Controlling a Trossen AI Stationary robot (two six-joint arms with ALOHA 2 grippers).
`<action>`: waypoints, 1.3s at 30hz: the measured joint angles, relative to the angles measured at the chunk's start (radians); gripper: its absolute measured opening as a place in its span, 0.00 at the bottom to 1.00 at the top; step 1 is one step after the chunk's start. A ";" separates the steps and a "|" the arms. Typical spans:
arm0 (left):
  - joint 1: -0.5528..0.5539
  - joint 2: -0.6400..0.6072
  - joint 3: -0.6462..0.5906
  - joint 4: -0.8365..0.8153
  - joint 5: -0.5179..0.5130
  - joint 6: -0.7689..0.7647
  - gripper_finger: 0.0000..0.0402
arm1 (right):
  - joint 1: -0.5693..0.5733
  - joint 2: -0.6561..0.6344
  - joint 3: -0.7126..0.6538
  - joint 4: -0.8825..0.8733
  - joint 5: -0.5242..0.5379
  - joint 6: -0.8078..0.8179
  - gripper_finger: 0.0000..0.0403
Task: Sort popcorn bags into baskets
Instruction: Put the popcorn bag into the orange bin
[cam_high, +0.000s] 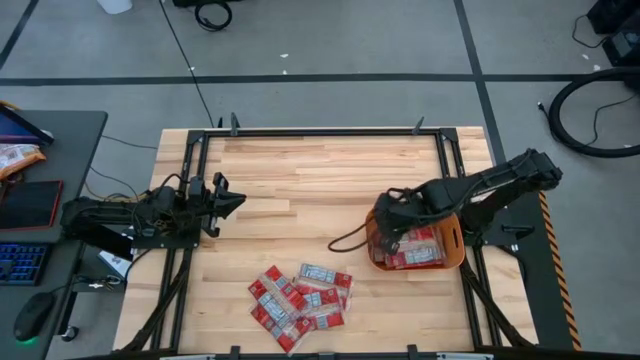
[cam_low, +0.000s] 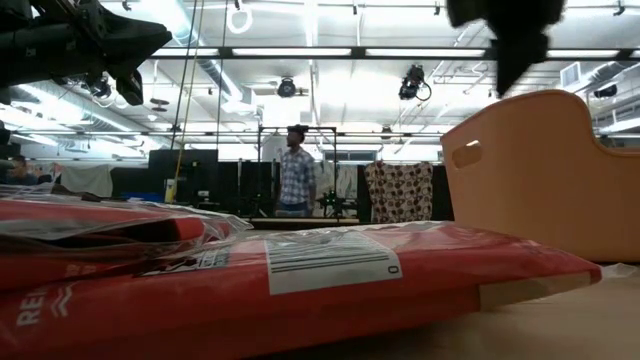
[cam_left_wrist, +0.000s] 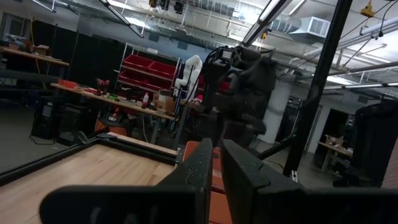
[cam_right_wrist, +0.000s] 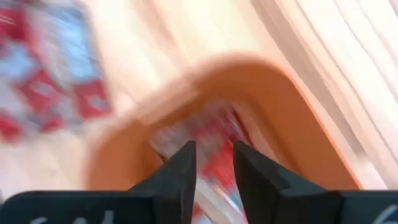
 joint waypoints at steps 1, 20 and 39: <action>0.000 0.000 0.000 0.001 0.000 0.000 0.09 | -0.002 0.000 0.008 0.048 0.000 -0.045 0.28; 0.000 0.000 0.000 -0.017 0.002 -0.003 0.09 | 0.064 0.241 0.029 0.624 -0.072 -0.590 0.27; -0.296 0.479 0.149 -0.059 0.145 -0.102 0.09 | 0.156 0.392 0.029 0.790 -0.098 -0.702 0.27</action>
